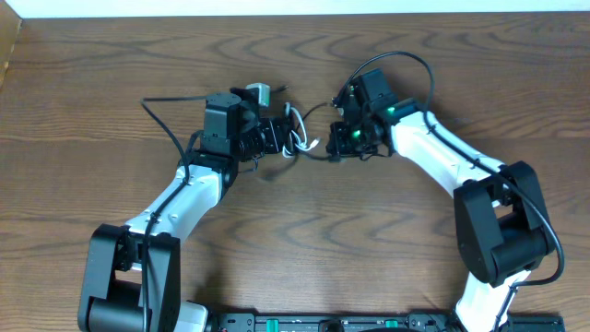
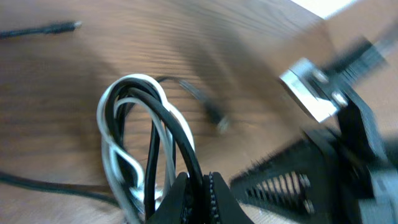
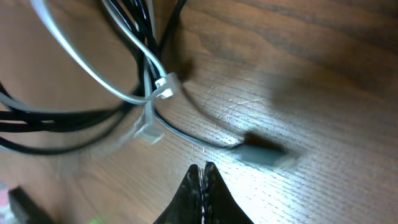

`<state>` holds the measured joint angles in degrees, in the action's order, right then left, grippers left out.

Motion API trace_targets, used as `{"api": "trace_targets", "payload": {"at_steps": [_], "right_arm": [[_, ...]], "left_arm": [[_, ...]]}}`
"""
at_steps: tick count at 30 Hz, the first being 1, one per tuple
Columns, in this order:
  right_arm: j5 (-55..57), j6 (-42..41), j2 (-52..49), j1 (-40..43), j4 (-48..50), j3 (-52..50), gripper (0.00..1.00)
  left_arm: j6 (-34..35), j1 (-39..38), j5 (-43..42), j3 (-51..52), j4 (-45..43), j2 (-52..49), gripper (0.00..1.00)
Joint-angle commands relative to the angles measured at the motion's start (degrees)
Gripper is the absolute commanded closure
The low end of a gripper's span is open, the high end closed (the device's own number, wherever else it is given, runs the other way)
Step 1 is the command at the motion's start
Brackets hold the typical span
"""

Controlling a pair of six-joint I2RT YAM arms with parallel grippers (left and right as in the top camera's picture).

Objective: Untangle cables

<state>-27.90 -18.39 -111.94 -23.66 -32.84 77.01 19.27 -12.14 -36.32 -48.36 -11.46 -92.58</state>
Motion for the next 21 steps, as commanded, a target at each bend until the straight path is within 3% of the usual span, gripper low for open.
{"api": "trace_targets", "payload": {"at_steps": [1,4,10,13,15,16,21], "right_arm": [[-8.28,6.99,1.79,1.97,-0.2,-0.46,0.99],[-10.23,7.96,1.79,3.19,-0.5,-0.46,0.99],[-10.43,7.98,1.79,3.8,-4.07,-0.46,0.97],[-10.45,7.98,1.79,3.74,-6.84,-0.46,0.79],[-10.43,8.2,1.79,3.63,-8.7,-0.46,0.56],[-10.43,8.63,1.79,3.63,-9.33,-0.46,0.5],[-12.94,9.09,1.79,3.63,-9.94,-0.46,0.4]], "left_arm": [[-14.29,0.2,-12.11,-0.61,-0.94,0.13,0.92],[-17.66,0.2,-16.22,-0.61,-1.09,0.13,0.92],[-17.75,0.2,-16.17,-0.61,-0.98,0.13,0.92],[-17.75,0.2,-16.17,-0.61,-0.48,0.11,0.93],[-17.75,0.2,-16.17,-0.61,0.28,0.11,0.93],[-17.75,0.2,-16.17,-0.61,0.66,0.11,0.93],[-17.31,0.2,-16.11,-0.61,1.09,0.11,0.92]]}}
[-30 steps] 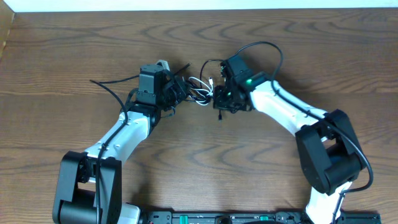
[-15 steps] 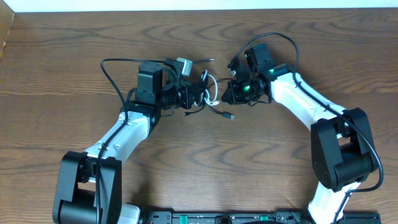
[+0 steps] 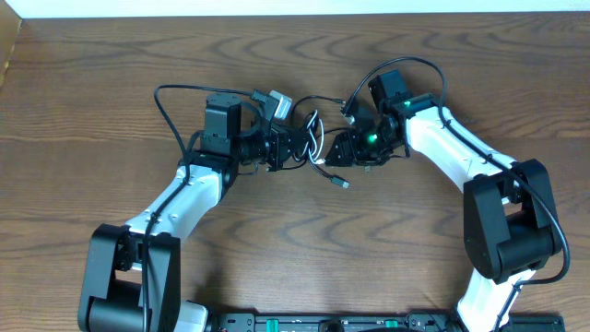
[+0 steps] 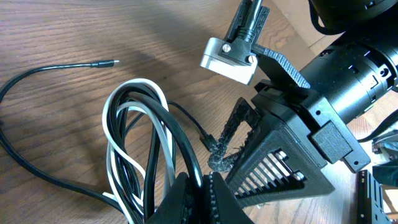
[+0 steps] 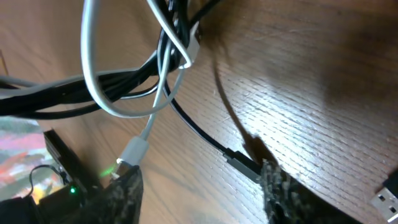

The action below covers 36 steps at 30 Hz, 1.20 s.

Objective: Untangle cables

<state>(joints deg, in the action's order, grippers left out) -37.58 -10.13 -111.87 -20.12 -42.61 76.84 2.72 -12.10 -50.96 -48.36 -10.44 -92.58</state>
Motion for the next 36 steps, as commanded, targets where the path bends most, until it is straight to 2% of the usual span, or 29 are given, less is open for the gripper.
{"api": "trace_targets", "payload": {"at_steps": [1,3,4,5,7,8,9,11,14,17,20,23,30,31,33,36], "right_arm": [[-5.01,0.87,1.73,0.02,-0.35,-0.28,0.36],[-8.26,1.92,1.73,-0.24,-0.5,-0.28,0.34],[-9.05,2.03,1.73,-0.59,-0.37,-0.28,0.33],[-9.11,1.25,1.73,-0.87,-0.02,-0.31,0.36],[-9.11,-1.55,1.73,-1.51,0.63,-0.31,0.44],[-9.09,-3.15,1.73,-1.88,1.18,-0.31,0.53],[-9.09,-4.79,1.73,-2.25,1.79,-0.31,0.58],[-8.9,-9.07,1.73,-3.28,3.56,-0.31,0.65],[-5.31,-17.81,1.73,-5.07,6.19,-0.33,0.67],[-0.61,-26.62,1.73,-6.97,7.41,-0.35,0.66],[2.86,-32.94,1.73,-9.25,8.98,-0.35,0.64],[3.26,-34.03,1.73,-11.37,12.13,-0.35,0.63],[7.23,-39.41,1.73,-13.49,15.37,-0.35,0.69],[7.26,-39.39,1.73,-13.49,15.45,-0.35,0.71],[7.21,-39.39,1.73,-13.07,15.37,-0.35,0.85],[6.19,-40.24,1.73,-11.69,14.71,-0.35,0.88]], "left_arm": [[0.31,0.13,-0.68,-0.61,0.07,0.11,0.93],[4.94,0.15,2.56,-0.61,0.07,0.11,0.93],[9.9,0.15,5.6,-0.61,0.07,0.11,0.93],[13.2,0.15,7.28,-0.61,0.02,0.11,0.93],[19.89,0.13,9.33,-0.61,-0.5,0.11,0.93],[23.96,0.13,10.19,-0.61,-1.01,0.11,0.92],[27.08,0.13,10.64,-0.61,-1.57,0.11,0.93],[34.32,0.13,11.65,-0.61,-3.17,0.11,0.92],[42.8,0.13,11.85,-0.61,-6.25,0.11,0.93],[48.26,0.13,11.85,-0.61,-8.66,0.11,0.92],[50.14,0.13,12.0,-0.61,-9.77,0.11,0.93],[50.6,0.13,12.7,-0.61,-9.84,0.11,0.92],[52.48,0.13,12.7,-0.61,-9.84,0.11,0.93],[52.46,0.13,12.96,-0.61,-9.79,0.11,0.93],[52.46,0.13,13.79,-0.61,-9.75,0.11,0.92],[52.52,0.13,16.0,-0.61,-9.07,0.11,0.93]]}}
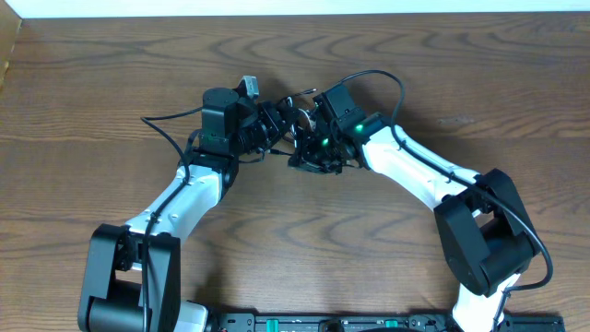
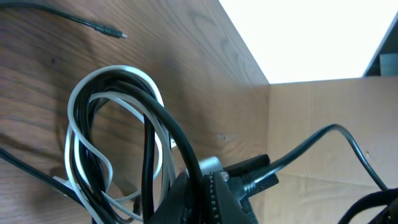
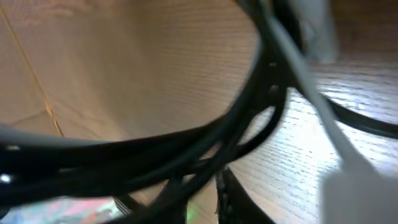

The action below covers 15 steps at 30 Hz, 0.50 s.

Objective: Untangle cables

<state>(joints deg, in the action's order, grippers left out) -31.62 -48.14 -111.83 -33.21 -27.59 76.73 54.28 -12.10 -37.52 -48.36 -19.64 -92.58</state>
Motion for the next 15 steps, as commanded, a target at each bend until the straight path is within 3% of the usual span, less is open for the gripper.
{"api": "trace_targets", "payload": {"at_steps": [1,7,15], "right_arm": [[-0.46,-2.51,1.68,1.88,-0.31,-0.24,0.87],[-3.54,-6.38,1.68,4.66,-0.22,-0.24,0.83],[-9.07,-16.76,1.68,6.23,2.29,-0.24,0.79]], "left_arm": [[1.18,0.13,3.04,-0.61,0.24,0.11,0.93],[8.85,0.13,7.69,-0.61,0.24,0.11,0.92],[10.16,0.13,10.16,-0.61,0.22,0.11,0.93]]}}
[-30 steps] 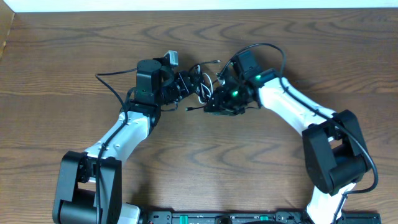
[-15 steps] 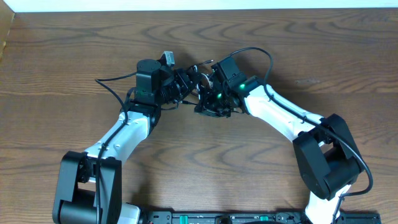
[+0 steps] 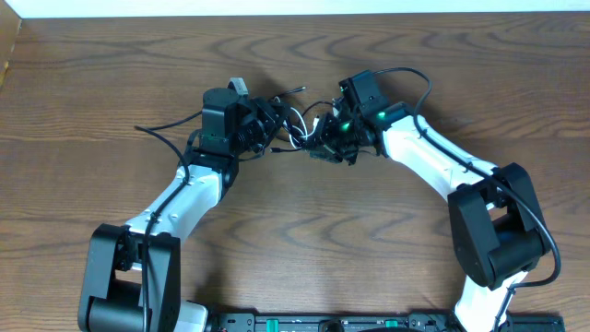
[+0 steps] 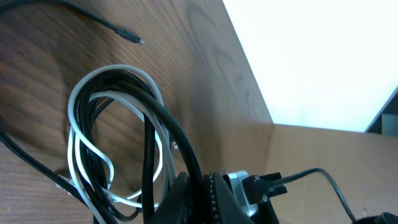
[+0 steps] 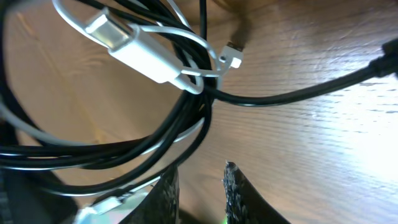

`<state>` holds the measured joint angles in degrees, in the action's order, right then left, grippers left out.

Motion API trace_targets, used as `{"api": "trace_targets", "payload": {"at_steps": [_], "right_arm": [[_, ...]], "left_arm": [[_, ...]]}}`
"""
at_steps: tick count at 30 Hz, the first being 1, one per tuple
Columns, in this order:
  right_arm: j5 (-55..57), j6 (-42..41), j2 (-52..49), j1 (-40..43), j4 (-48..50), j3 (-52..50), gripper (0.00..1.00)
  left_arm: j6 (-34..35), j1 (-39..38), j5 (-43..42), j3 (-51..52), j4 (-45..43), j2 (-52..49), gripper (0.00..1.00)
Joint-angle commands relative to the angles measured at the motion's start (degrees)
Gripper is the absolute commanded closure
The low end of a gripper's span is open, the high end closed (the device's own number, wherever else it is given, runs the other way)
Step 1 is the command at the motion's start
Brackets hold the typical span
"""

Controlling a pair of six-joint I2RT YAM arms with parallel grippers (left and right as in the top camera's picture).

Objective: Untangle cables

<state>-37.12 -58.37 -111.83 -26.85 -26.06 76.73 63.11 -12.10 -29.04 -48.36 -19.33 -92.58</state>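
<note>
A tangled bundle of black and white cables (image 3: pixel 300 124) lies on the wooden table between the two arms. My left gripper (image 3: pixel 274 124) is shut on a black strand of it, and the loops (image 4: pixel 115 134) hang in front of the jaws (image 4: pixel 202 180). My right gripper (image 3: pixel 323 143) stands open just right of the bundle. Its fingers (image 5: pixel 168 186) have bare wood between them, and black strands run just above the left one. A white USB connector (image 5: pixel 137 50) and a small white plug (image 5: pixel 231 59) lie in the tangle. A black plug end (image 4: pixel 127 34) trails free.
The wooden table (image 3: pixel 304 240) reaches to a white edge at the back. A tan cardboard wall (image 4: pixel 311 149) shows in the left wrist view. A black cable (image 5: pixel 298 93) runs off to the right from the tangle.
My right gripper has drawn back a little to the right, so the bundle sits farther from its fingers. The left gripper still grips the black strand, almost unmoved.
First my left gripper held the bundle while the right one was shut beside it. Then the right gripper was open and the bundle lay farther right. Later both grippers were close together at the tangle; now the right one stands slightly off, open.
</note>
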Motion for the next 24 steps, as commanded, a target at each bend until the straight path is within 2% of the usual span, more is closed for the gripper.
{"api": "trace_targets", "payload": {"at_steps": [1,3,5,15,20,23,24], "right_arm": [[-3.54,-7.78,1.68,-0.31,1.14,-0.24,0.77],[-3.45,-9.16,1.68,-1.2,1.73,-0.24,0.67],[-3.02,-9.05,1.68,-1.99,2.1,-0.24,0.6],[1.44,-8.5,1.68,-4.83,3.1,-0.24,0.61],[4.0,-8.44,1.68,-5.07,2.84,-0.24,0.68],[6.01,-7.8,1.68,-5.07,1.51,-0.24,0.83],[6.43,-7.17,1.68,-5.07,0.96,-0.24,0.96]], "left_arm": [[1.55,0.13,1.66,-0.61,-0.11,0.11,0.92],[4.52,0.13,1.6,-0.61,-0.09,0.11,0.93],[6.62,0.13,0.94,-0.61,-0.11,0.11,0.92],[12.26,0.13,-4.13,-0.61,-0.31,0.11,0.92],[12.85,0.13,-5.49,-0.61,-0.31,0.11,0.93],[12.83,0.15,-5.46,-0.61,-0.28,0.11,0.93],[12.79,0.13,-5.49,-0.61,-0.28,0.11,0.93]]}}
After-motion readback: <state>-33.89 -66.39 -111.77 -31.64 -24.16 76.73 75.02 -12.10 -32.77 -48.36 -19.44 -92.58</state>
